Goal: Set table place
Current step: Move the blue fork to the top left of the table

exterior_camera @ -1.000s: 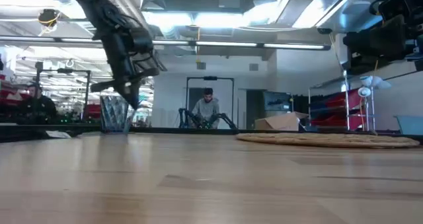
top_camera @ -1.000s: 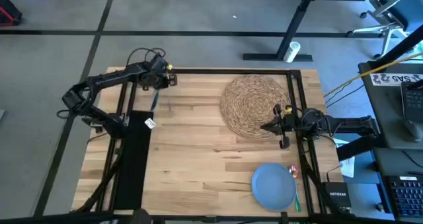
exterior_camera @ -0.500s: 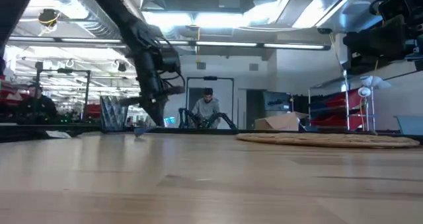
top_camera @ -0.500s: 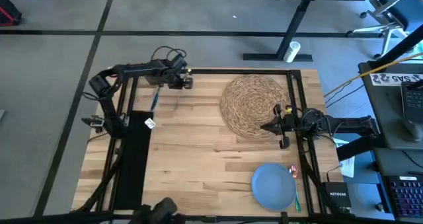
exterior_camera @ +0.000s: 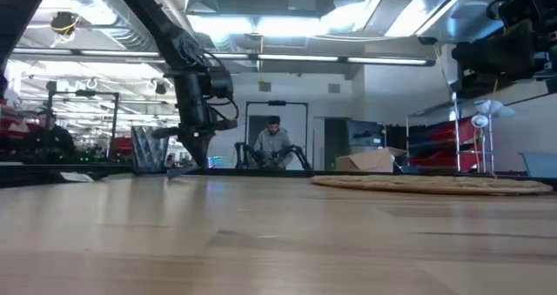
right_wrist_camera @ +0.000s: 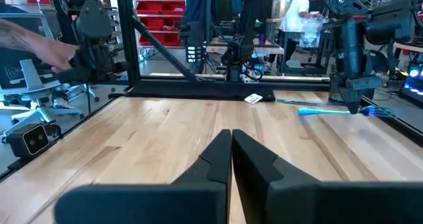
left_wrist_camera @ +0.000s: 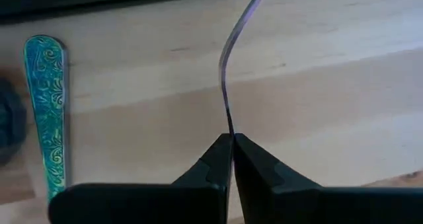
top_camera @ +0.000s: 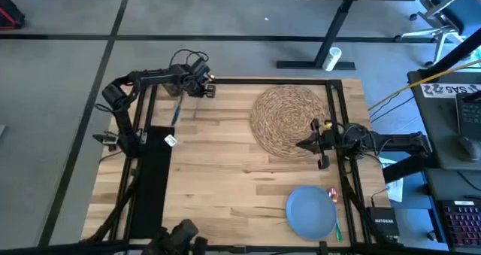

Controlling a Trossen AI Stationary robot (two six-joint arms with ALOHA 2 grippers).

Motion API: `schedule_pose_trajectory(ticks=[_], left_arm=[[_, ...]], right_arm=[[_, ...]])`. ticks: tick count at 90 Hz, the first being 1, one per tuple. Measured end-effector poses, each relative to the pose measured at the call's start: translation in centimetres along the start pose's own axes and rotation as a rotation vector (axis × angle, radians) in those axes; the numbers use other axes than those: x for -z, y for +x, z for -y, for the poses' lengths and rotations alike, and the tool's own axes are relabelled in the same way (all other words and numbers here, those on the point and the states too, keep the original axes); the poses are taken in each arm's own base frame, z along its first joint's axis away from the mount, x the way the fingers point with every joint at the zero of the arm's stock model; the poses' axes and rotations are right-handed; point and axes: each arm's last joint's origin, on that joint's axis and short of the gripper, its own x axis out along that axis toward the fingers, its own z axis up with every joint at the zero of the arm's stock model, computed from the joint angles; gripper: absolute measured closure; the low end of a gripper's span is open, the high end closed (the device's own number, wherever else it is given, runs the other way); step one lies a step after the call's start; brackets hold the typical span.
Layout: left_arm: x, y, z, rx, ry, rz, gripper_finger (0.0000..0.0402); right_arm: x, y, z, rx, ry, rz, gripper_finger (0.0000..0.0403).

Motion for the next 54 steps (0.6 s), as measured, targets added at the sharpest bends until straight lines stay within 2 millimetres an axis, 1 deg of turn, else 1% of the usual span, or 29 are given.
schedule_pose_trajectory(ticks=[22,54], left_arm=[[0.01,-0.01,0.02,0.003,0.000,-0.002,0.0401],[0.22,-0.05,0.31,0.005,0.060,-0.004,0.0401]], right_arm=[[0.00,0.00,0.00,0.000,0.000,0.000,0.0402],[0.00,0.00,0.00,0.000,0.000,0.000,0.0402]])
